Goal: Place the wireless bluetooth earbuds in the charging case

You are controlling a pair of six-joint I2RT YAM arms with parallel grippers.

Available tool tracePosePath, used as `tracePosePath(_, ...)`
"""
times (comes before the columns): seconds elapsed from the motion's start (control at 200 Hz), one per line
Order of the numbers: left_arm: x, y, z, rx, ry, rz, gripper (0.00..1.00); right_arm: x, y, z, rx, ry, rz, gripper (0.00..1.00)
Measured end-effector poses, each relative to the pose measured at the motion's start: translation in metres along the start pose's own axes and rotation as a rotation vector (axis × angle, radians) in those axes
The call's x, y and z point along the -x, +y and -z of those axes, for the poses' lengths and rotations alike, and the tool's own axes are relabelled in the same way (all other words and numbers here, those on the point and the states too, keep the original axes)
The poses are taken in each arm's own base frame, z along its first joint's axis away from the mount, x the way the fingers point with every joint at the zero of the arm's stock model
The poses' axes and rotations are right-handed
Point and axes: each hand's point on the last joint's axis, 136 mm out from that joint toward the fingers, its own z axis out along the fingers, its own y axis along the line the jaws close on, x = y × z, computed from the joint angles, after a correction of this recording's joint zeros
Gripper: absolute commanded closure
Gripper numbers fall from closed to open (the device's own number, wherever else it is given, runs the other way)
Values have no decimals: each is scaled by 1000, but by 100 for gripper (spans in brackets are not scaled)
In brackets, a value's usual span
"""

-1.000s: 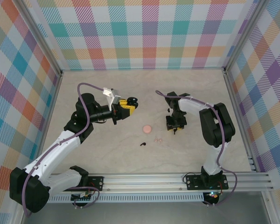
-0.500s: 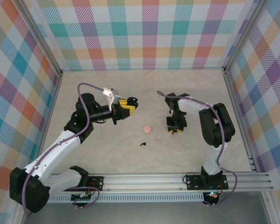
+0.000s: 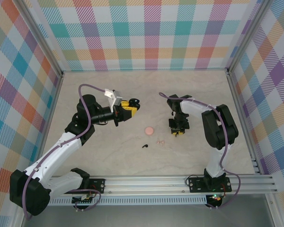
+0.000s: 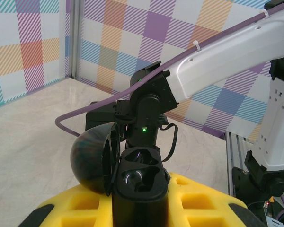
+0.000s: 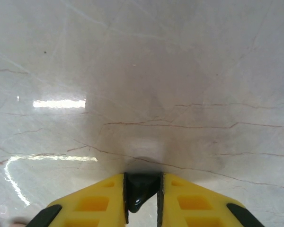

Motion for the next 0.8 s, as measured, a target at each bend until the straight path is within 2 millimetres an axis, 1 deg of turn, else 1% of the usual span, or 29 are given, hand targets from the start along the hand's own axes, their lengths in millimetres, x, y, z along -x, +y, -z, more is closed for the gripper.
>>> tracePosePath(0.095, 0, 0, 0, 3, -1, 0, 83, 0, 0, 0, -9, -2, 21, 79)
tracePosePath(0.18, 0, 1, 0, 5, 0, 0, 84, 0, 1, 0, -13, -4, 33, 69)
tracePosePath(0.29, 0, 1, 1, 7, -2, -1, 83, 1, 2, 0, -10, -8, 43, 64)
tracePosePath(0.56, -1, 1, 1, 7, 0, 1, 83, 2, 4, 0, -4, -17, -28, 64)
tracePosePath(0.8, -2, 1, 1, 7, 1, 1, 83, 10, 5, 4, 0, -65, -129, 65)
